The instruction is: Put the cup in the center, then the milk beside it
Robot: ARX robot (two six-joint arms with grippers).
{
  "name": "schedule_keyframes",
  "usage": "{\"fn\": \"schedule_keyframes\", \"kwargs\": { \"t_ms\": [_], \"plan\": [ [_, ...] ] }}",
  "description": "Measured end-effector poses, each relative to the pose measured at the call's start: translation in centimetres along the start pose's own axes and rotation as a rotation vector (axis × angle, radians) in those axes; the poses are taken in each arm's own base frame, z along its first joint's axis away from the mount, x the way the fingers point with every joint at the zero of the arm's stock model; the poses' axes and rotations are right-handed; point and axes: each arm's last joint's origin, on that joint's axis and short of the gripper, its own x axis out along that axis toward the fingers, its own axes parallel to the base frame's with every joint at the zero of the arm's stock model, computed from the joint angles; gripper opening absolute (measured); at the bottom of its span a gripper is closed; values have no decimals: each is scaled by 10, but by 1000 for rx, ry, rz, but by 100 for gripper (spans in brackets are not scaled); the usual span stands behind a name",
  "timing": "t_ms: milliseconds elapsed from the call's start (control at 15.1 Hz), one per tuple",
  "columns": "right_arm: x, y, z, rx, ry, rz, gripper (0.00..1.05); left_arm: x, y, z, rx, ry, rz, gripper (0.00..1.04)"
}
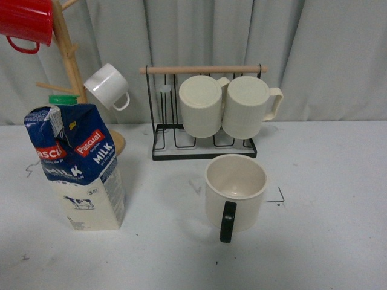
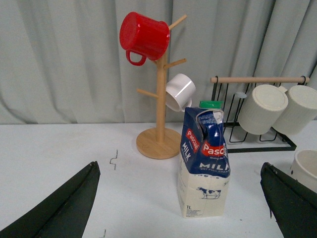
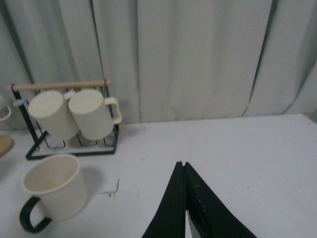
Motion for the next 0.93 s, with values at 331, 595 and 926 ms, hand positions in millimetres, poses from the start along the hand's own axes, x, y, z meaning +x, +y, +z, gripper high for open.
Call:
{"fn": "schedule_keyframes", "kwargs": {
  "t_ms": [331, 595, 926],
  "plan": [
    [-11, 0, -3, -1, 7, 0, 6, 0, 0, 0, 0, 0, 0, 98],
    [-11, 0, -3, -1, 10, 0, 55, 0, 0, 0, 0, 0, 0, 98],
    [-11, 0, -3, -1, 10, 1, 97, 27, -6, 40, -303, 389, 1, 98]
  ]
}}
